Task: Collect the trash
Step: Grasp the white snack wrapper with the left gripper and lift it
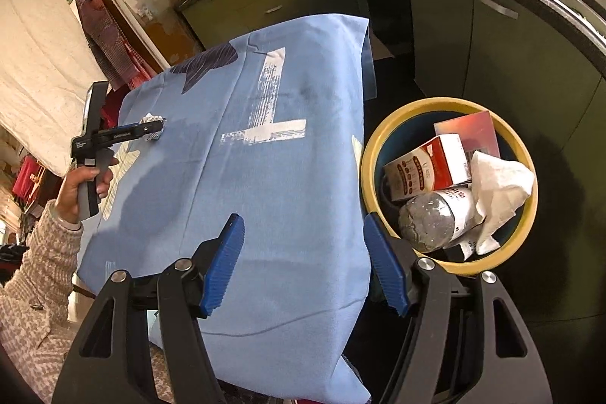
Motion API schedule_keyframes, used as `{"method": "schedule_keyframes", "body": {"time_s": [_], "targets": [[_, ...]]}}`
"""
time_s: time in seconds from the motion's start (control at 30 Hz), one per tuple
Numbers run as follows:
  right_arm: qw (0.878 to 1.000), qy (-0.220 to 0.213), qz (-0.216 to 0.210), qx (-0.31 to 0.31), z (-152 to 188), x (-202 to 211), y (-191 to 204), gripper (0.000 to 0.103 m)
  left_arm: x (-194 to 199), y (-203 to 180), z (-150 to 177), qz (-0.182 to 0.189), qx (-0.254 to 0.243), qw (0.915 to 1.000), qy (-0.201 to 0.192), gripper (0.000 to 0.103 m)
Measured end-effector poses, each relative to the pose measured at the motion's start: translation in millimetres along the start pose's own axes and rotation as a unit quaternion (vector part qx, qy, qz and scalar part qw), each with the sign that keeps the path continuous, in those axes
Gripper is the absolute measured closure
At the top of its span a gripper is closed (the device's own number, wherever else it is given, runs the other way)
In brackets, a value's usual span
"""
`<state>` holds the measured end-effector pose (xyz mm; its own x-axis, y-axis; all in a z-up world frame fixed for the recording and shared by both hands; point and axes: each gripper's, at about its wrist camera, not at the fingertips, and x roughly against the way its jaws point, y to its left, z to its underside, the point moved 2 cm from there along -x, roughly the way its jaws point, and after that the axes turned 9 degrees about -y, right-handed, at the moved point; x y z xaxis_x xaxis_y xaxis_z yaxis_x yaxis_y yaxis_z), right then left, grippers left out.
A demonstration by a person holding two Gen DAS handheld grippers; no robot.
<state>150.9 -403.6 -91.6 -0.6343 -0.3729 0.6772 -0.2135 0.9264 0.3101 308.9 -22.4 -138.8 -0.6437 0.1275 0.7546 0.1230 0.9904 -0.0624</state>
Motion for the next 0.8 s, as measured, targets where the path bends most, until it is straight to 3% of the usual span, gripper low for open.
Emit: {"method": "schedule_keyframes", "body": {"time_s": [0.13,0.23,0.4,0.8], "targets": [[1.0,0.002,-0.003,-0.006,2.1,-3.3,-3.5,0.037,0.0,-0.3,0.2,0.006,0.002,1.0,-0.006,0.008],[1.0,0.003,-0.004,-0.009,3.3,-4.7,-5.1,0.037,-0.6,-1.6,-1.3,0.008,-0.003,0.9999,-0.006,0.021],[1.0,0.002,-0.007,-0.01,3.6,-4.0,-4.6,0.036,5.0,-3.4,-2.6,0.004,-0.015,0.9998,-0.014,0.03],[1.0,-0.007,-0.013,-0.007,5.5,0.3,1.2,0.036,39.5,-15.3,5.3,0.028,-0.04,0.9985,-0.026,0.034]]}}
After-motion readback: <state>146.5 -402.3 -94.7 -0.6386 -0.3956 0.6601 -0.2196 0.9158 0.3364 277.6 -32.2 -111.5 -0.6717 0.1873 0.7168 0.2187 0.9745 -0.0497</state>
